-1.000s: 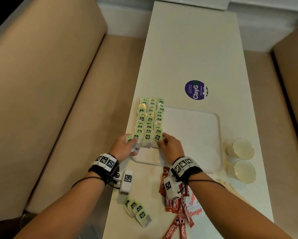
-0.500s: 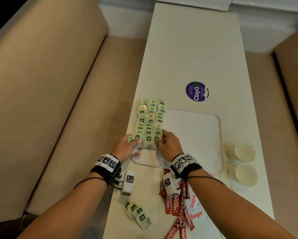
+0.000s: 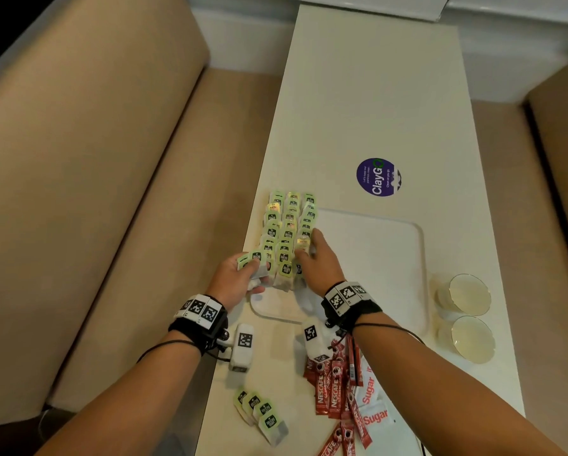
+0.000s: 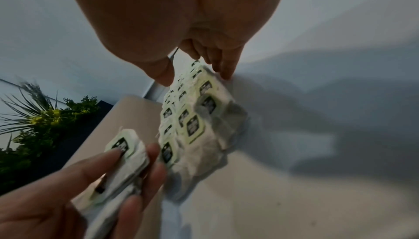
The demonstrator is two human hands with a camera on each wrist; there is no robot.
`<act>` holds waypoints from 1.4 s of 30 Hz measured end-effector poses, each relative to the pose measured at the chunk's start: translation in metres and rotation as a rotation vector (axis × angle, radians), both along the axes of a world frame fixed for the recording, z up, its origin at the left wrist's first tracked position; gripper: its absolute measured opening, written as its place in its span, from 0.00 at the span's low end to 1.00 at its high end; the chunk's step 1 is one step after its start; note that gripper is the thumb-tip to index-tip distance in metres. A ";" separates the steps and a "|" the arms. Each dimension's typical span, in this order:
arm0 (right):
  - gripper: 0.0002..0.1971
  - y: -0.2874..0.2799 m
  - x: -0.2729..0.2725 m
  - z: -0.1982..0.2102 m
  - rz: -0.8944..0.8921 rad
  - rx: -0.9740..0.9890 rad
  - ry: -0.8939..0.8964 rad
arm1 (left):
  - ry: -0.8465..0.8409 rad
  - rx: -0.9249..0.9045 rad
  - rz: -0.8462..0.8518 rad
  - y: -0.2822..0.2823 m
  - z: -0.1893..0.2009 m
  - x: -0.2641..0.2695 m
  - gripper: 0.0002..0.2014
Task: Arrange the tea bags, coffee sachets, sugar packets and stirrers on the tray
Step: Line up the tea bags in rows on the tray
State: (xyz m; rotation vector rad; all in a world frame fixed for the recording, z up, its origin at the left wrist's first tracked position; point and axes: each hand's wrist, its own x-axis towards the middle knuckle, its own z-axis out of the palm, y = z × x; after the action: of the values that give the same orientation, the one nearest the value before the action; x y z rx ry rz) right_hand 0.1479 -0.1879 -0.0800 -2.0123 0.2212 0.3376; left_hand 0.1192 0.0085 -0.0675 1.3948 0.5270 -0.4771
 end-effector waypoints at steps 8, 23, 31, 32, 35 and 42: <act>0.13 0.006 0.005 -0.001 -0.010 0.043 -0.020 | 0.014 -0.002 0.011 0.002 0.002 0.003 0.08; 0.11 -0.010 0.052 0.006 0.057 0.011 0.000 | 0.018 -0.010 0.011 0.004 0.009 0.003 0.08; 0.24 -0.031 0.027 0.007 0.007 -0.165 0.041 | -0.026 0.067 -0.071 0.010 0.011 -0.001 0.08; 0.20 -0.032 0.021 0.006 0.022 -0.211 0.051 | -0.023 0.073 -0.080 0.010 0.010 -0.001 0.09; 0.11 -0.035 0.002 0.003 0.121 -0.319 0.128 | -0.020 0.143 -0.141 0.007 0.010 0.000 0.10; 0.24 -0.027 -0.026 0.004 0.241 -0.470 0.256 | -0.117 0.590 -0.390 -0.015 0.017 0.016 0.32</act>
State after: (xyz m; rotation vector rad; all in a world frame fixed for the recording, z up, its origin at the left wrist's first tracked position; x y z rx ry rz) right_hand 0.1216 -0.2144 -0.0759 -2.4643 0.2330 0.7546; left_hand 0.1352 -0.0068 -0.0509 2.0991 0.3052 -0.5720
